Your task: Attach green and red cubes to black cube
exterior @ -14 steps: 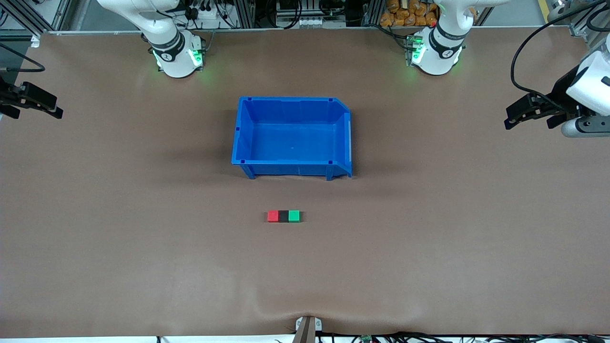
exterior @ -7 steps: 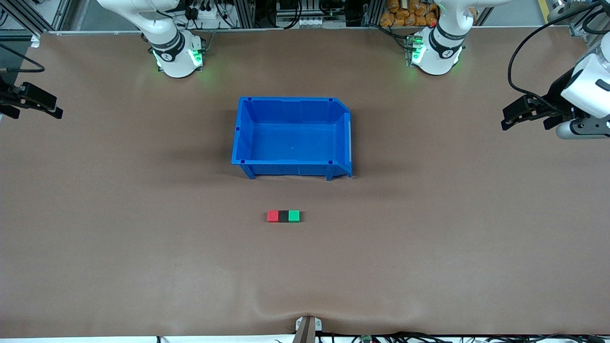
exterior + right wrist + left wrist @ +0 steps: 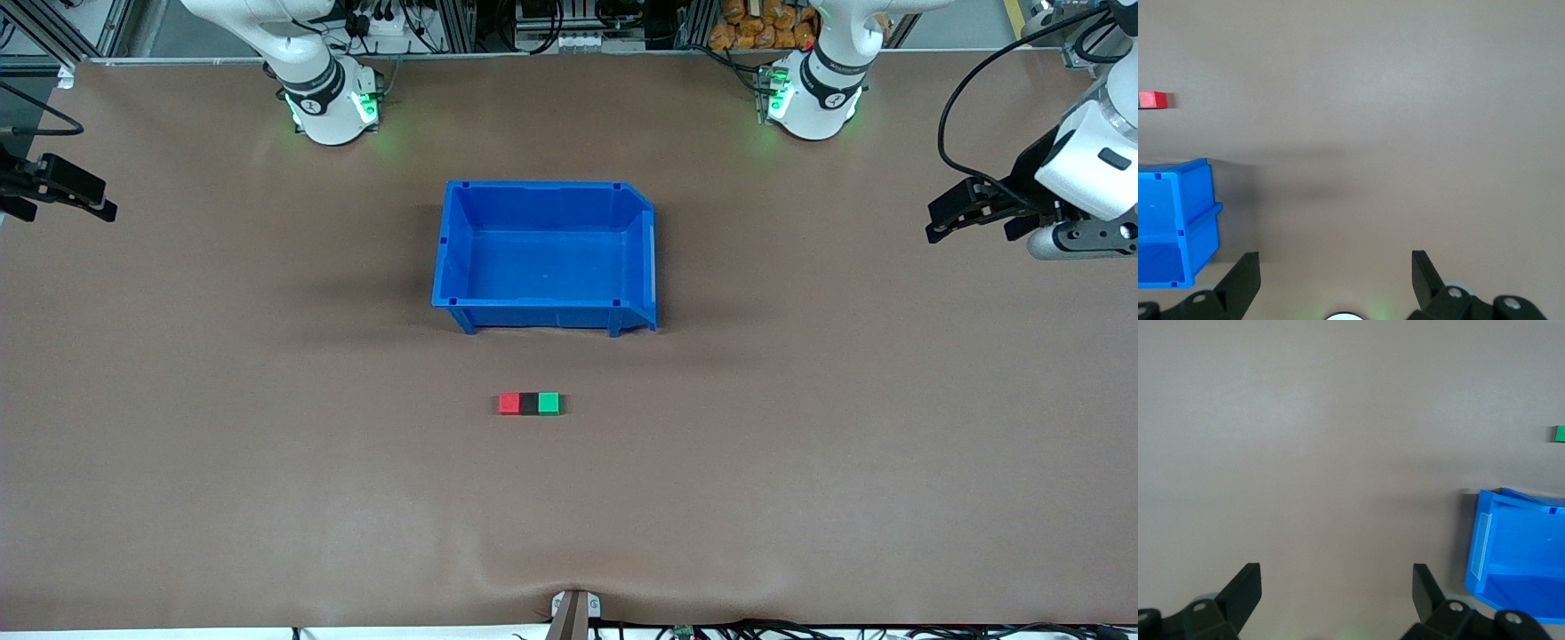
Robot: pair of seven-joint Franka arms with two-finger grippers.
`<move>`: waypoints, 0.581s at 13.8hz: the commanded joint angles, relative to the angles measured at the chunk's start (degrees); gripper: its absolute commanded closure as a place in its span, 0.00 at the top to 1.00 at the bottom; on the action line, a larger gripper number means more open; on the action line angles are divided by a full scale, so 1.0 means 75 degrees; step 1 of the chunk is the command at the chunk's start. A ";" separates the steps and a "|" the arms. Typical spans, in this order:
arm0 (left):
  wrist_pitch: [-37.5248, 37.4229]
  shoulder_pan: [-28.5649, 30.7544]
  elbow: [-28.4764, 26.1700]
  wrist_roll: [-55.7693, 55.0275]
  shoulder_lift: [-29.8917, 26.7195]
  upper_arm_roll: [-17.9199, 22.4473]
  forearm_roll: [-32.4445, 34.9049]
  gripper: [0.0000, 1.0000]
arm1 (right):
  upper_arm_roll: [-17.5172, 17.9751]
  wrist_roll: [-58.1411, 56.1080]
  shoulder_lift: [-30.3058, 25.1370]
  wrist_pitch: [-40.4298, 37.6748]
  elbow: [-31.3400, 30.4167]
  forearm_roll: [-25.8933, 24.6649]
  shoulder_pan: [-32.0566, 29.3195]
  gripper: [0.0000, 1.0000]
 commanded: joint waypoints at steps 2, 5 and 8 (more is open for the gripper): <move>-0.0177 0.0038 0.0114 -0.0088 0.0042 -0.0057 -0.0025 1.00 | 0.0001 -0.0103 -0.0185 0.0062 -0.0199 -0.0127 0.0005 1.00; -0.0236 0.0062 0.0114 -0.0100 0.0042 -0.0045 -0.0025 1.00 | 0.0001 -0.0103 -0.0185 0.0063 -0.0199 -0.0127 0.0005 1.00; -0.0283 0.0062 0.0114 -0.0100 0.0042 -0.0045 -0.0013 1.00 | 0.0001 -0.0103 -0.0185 0.0051 -0.0200 -0.0127 0.0005 1.00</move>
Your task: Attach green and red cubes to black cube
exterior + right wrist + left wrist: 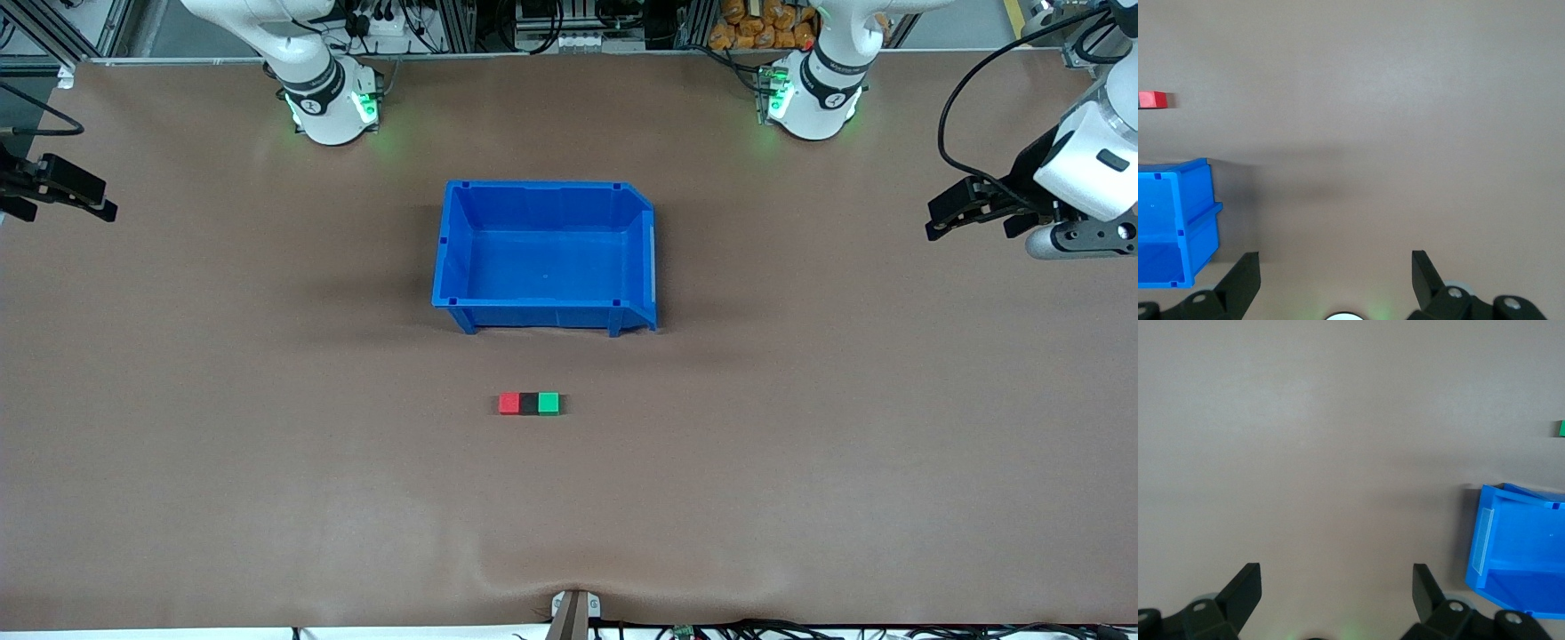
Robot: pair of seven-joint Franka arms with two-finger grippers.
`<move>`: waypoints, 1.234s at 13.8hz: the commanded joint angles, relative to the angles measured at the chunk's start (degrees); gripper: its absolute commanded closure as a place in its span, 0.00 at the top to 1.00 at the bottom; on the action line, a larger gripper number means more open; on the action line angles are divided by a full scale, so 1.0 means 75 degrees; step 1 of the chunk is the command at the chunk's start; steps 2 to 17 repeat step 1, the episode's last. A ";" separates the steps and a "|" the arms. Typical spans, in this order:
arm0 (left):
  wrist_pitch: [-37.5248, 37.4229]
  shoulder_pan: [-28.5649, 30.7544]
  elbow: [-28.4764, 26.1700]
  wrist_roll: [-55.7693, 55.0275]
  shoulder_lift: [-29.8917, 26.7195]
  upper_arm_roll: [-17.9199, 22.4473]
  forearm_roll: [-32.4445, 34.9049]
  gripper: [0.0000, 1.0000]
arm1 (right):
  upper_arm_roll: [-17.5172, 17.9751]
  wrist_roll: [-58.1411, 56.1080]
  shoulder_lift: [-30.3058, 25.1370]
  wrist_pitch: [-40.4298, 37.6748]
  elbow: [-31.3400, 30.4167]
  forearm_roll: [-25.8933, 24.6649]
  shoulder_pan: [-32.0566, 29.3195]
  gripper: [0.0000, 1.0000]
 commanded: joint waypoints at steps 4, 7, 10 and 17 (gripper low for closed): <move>-0.0134 0.0042 0.0115 -0.0098 0.0025 -0.0057 -0.0025 1.00 | 0.0001 -0.0102 -0.0185 0.0051 -0.0196 -0.0126 0.0005 1.00; -0.0134 0.0042 0.0115 -0.0098 0.0025 -0.0057 -0.0025 1.00 | 0.0001 -0.0102 -0.0185 0.0051 -0.0196 -0.0126 0.0005 1.00; -0.0134 0.0042 0.0115 -0.0098 0.0025 -0.0057 -0.0025 1.00 | 0.0001 -0.0102 -0.0185 0.0051 -0.0196 -0.0126 0.0005 1.00; -0.0134 0.0042 0.0115 -0.0098 0.0025 -0.0057 -0.0025 1.00 | 0.0001 -0.0102 -0.0185 0.0051 -0.0196 -0.0126 0.0005 1.00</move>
